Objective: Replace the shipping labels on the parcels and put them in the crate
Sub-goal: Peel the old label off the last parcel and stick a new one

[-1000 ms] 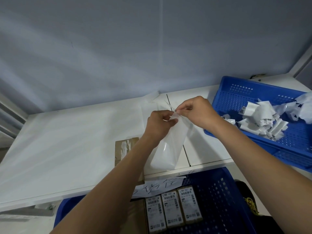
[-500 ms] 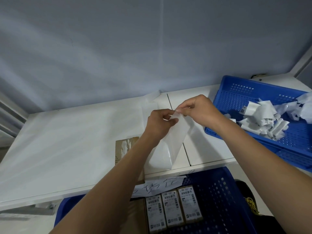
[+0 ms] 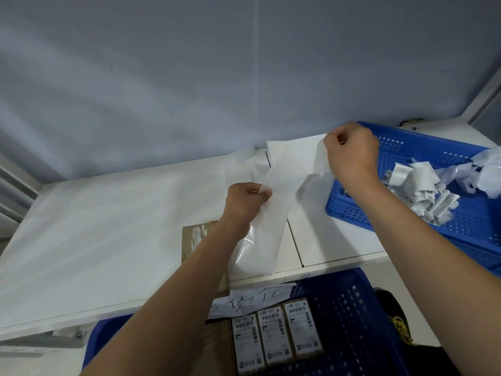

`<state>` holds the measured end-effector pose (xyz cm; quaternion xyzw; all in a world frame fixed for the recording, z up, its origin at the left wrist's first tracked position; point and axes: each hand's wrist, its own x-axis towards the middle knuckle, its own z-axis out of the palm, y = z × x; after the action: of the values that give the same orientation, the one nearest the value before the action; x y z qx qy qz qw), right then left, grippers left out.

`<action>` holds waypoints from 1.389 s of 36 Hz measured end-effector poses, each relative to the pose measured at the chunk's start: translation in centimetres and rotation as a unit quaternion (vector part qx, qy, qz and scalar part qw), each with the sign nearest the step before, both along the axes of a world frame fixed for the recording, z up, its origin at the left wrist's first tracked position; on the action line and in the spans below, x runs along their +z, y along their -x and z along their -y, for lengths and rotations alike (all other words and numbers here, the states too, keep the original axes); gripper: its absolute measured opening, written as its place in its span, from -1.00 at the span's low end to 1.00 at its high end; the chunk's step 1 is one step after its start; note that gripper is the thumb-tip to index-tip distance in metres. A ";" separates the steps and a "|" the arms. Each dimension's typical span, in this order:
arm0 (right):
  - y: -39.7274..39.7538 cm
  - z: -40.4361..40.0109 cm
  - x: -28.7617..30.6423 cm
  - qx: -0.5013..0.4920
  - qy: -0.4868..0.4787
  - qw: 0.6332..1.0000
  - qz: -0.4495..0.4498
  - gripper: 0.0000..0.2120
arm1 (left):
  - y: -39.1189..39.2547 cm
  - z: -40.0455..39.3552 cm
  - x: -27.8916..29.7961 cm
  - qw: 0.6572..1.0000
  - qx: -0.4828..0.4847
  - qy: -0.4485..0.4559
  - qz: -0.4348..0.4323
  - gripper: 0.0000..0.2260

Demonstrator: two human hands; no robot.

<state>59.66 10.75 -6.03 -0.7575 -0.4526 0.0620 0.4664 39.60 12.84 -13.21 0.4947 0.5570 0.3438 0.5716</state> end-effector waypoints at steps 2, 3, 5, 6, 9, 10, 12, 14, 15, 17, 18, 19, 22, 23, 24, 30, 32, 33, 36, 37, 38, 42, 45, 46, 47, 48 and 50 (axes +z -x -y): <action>-0.6 -0.1 0.3 -0.022 -0.009 1.000 0.011 -0.84 | 0.0 0.0 0.0 1.000 0.002 0.010 0.001 -0.96; -0.8 -0.1 0.4 -0.034 -0.015 0.999 0.014 -0.84 | 0.1 0.1 0.1 1.000 0.001 0.015 0.002 -0.96; -1.3 0.0 0.4 -0.057 -0.032 0.998 0.018 -0.82 | 0.1 0.1 0.1 1.000 -0.001 0.020 0.000 -0.94; -1.5 0.0 0.4 -0.070 -0.040 0.997 0.022 -0.82 | 0.1 0.1 0.1 1.000 -0.001 0.023 -0.002 -0.94; -1.9 0.1 0.4 -0.105 -0.051 0.992 0.039 -0.79 | 0.1 0.2 -0.1 0.999 0.003 0.033 -0.001 -0.93; -2.0 0.1 0.4 -0.114 -0.058 0.991 0.040 -0.79 | 0.2 0.1 -0.2 0.999 0.005 0.037 -0.003 -0.93; -2.2 0.1 0.5 -0.132 -0.075 0.988 0.037 -0.79 | 0.3 0.2 -0.4 0.999 0.009 0.046 -0.004 -0.93; -2.4 0.2 0.7 -0.151 -0.088 0.984 0.030 -0.79 | 0.4 0.2 -0.6 0.998 0.015 0.054 -0.002 -0.89; -2.5 0.2 0.7 -0.161 -0.092 0.982 0.028 -0.79 | 0.4 0.3 -0.7 0.998 0.019 0.058 -0.001 -0.88; -2.7 0.1 0.9 -0.179 -0.104 0.978 0.021 -0.79 | 0.4 0.3 -0.9 0.997 0.026 0.066 -0.004 -0.90; -2.8 0.1 1.0 -0.187 -0.111 0.976 0.018 -0.79 | 0.5 0.4 -1.0 0.997 0.031 0.070 -0.006 -0.93; -2.9 0.1 1.1 -0.193 -0.116 0.974 0.015 -0.79 | 0.6 0.4 -1.2 0.997 0.036 0.075 -0.005 -0.95; -3.0 0.1 1.3 -0.194 -0.125 0.973 0.010 -0.81 | 0.8 0.5 -1.8 0.994 0.050 0.093 0.012 -0.96; -3.0 0.1 1.3 -0.192 -0.126 0.973 0.009 -0.81 | 0.8 0.5 -2.0 0.994 0.053 0.099 0.017 -0.97; -2.9 0.1 1.3 -0.189 -0.127 0.974 0.009 -0.81 | 0.8 0.6 -2.1 0.993 0.058 0.105 0.021 -0.98; -1.8 0.1 1.2 -0.169 -0.112 0.979 0.001 -0.81 | 0.2 0.5 -2.4 0.989 0.083 0.115 0.031 -0.87; -1.3 0.1 1.1 -0.152 -0.113 0.982 -0.002 -0.82 | -0.1 0.5 -2.4 0.990 0.082 0.111 0.021 -0.85; -1.0 0.1 1.1 -0.142 -0.113 0.983 -0.005 -0.82 | -0.2 0.5 -2.4 0.991 0.081 0.104 0.012 -0.80; -0.3 0.1 0.8 -0.116 -0.107 0.987 -0.012 -0.82 | -0.4 0.3 -2.4 0.993 0.074 0.077 -0.056 -0.67; -0.1 0.0 0.8 -0.109 -0.103 0.989 -0.017 -0.82 | -0.4 0.4 -2.1 0.992 0.068 0.070 -0.078 -0.67; 0.0 0.0 0.7 -0.101 -0.100 0.990 -0.022 -0.82 | -0.3 0.4 -1.7 0.992 0.061 0.063 -0.094 -0.66; 0.5 0.0 0.5 -0.075 -0.077 0.994 -0.031 -0.82 | 0.3 0.6 -0.8 0.988 0.051 0.025 -0.143 -0.68; 0.9 0.1 0.7 -0.061 -0.068 0.995 -0.026 -0.82 | 0.9 0.9 0.2 0.987 0.058 -0.006 -0.147 -0.85; 1.1 0.2 0.7 -0.057 -0.070 0.996 -0.023 -0.82 | 1.0 1.0 0.7 0.988 0.057 -0.010 -0.140 -0.95; 1.3 0.3 0.8 -0.052 -0.071 0.996 -0.021 -0.82 | 1.1 1.1 1.2 0.990 0.057 -0.019 -0.130 -0.95; 1.5 0.4 0.8 -0.046 -0.070 0.996 -0.019 -0.83 | 1.2 1.2 1.6 0.991 0.054 -0.027 -0.119 -0.88; 2.1 0.6 0.9 -0.033 -0.070 0.997 -0.015 -0.83 | 1.4 1.3 2.5 0.995 0.051 -0.033 -0.084 -0.85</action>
<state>57.55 10.15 -5.16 -0.7361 -0.4241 0.0257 0.5269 38.17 11.57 -10.67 0.5112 0.6157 0.3478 0.4885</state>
